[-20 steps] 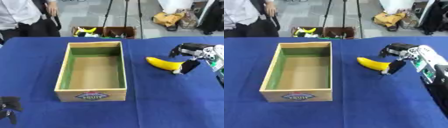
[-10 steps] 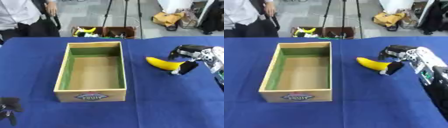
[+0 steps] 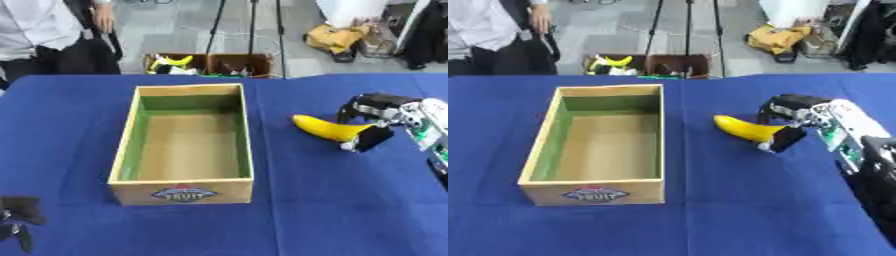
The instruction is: Pick up objects on the table and place them in the box.
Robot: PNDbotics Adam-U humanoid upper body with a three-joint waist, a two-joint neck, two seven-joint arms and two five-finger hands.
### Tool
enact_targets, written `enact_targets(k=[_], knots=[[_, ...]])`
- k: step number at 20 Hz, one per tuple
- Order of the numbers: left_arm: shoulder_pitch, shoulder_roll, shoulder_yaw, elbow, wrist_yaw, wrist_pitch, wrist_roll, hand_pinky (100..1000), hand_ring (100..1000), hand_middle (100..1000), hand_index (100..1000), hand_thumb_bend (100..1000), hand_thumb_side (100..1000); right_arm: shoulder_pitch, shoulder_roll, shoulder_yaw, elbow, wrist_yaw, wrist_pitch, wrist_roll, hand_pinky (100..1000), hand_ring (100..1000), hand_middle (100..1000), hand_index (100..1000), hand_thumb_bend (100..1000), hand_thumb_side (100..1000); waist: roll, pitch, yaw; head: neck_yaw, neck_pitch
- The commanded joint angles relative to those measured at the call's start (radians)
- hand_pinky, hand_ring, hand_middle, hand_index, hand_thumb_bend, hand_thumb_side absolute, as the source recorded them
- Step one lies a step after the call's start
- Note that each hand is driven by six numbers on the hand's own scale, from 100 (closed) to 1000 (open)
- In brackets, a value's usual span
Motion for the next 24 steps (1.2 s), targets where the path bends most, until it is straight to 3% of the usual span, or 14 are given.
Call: enact_targets(k=[1,24], knots=[[-0.008,0.015,-0.001,-0.019,-0.003,-0.001,-0.002,285,523,500,660,100,1000,-0.014,-0.018,-0.005,-0.001,0.009,0.0,-0.008,692,799,680,767,343,431,0.0,-0.016,0.002,-0.003,-0.01],[-0.006,0.016,-0.001,-0.019,-0.005,0.0,-0.006,286,525,502,661,100,1000,-0.012,-0.023,-0.007,0.008,0.002,0.005,-0.034,613,752,609,703,258,461,0.001,-0.015,-0.004,-0.004,-0.011]])
